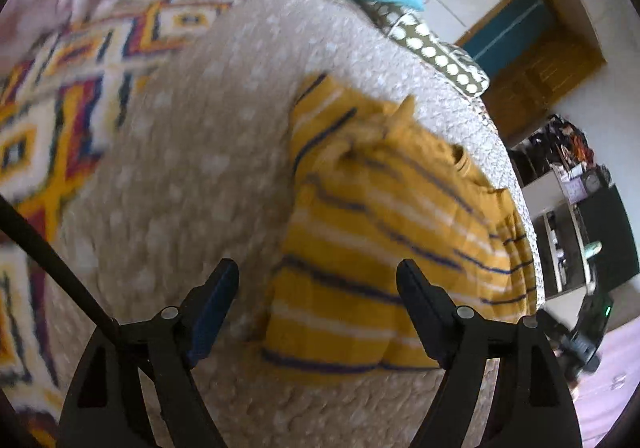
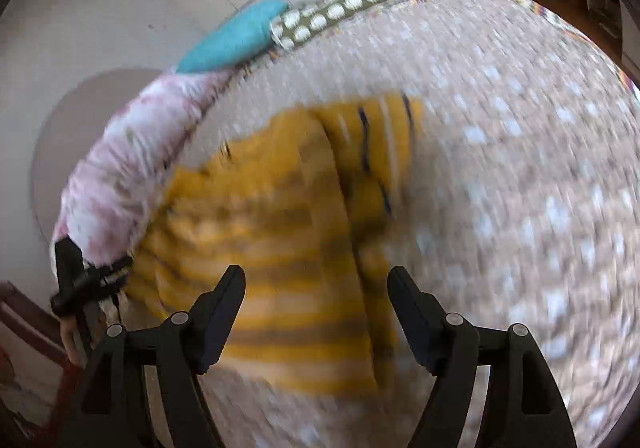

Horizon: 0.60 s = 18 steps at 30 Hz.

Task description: Fold small clothes

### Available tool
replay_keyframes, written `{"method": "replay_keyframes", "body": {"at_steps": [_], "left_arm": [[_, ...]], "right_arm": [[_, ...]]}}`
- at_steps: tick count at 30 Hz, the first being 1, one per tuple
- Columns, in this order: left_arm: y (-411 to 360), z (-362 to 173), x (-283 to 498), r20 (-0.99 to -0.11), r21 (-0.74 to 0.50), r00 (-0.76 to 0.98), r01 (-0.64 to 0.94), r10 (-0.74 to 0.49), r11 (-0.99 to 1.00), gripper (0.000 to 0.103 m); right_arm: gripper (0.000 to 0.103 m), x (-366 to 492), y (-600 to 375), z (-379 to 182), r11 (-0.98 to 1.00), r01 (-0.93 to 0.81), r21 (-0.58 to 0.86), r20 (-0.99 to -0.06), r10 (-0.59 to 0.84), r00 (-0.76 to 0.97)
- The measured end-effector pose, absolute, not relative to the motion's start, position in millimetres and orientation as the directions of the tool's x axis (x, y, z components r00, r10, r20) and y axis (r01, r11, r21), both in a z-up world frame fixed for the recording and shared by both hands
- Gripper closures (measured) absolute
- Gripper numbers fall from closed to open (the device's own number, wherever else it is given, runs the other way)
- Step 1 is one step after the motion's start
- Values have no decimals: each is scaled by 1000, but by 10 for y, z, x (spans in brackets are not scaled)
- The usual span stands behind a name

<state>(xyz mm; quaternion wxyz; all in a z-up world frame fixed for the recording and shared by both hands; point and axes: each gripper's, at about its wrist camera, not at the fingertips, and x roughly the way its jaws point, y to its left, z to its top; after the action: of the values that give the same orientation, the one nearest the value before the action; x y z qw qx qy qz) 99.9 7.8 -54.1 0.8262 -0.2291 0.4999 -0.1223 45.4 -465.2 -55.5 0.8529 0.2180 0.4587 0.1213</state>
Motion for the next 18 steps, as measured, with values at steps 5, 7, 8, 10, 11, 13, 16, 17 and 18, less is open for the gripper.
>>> {"method": "replay_keyframes", "body": {"at_steps": [5,7,8,10,11,13,16,17,18], "left_arm": [[224,-507,985,-834,-427,432,-113,-343,897,91],[401,-359,935,-850,-334,478,-167,-221,928,95],[468,-312,908,-856,-281,493,-191,-156,940,95],[632,-245,792,-847,-274,516,-211,-131,938,95],[665,-221,736,-837,-294,526,-205,-148,934,94],[595,-140,586,-816,-268,564,-175,-126,948,91],[259,-72,508,-787,-176,613,-116,-69,978,40],[128,-54,499,-772,-168,633,-100,-68,981,33],[-11,-51,508,-753,-169,653,-78,-77,983,33]], "right_arm": [[87,299,-4808,-667,850,59,524,-725,409,554],[87,256,-4949,-672,854,106,510,-739,372,562],[87,233,-4996,-686,867,119,484,-756,345,556],[82,152,-5064,-674,869,125,478,-760,338,554],[82,110,-5076,-625,879,136,457,-762,309,569],[77,28,-5067,-447,910,141,391,-746,223,627],[77,99,-4952,-222,903,92,420,-689,251,679],[77,166,-4877,-176,902,72,425,-681,266,682],[77,263,-4772,-142,907,48,419,-682,280,676]]}}
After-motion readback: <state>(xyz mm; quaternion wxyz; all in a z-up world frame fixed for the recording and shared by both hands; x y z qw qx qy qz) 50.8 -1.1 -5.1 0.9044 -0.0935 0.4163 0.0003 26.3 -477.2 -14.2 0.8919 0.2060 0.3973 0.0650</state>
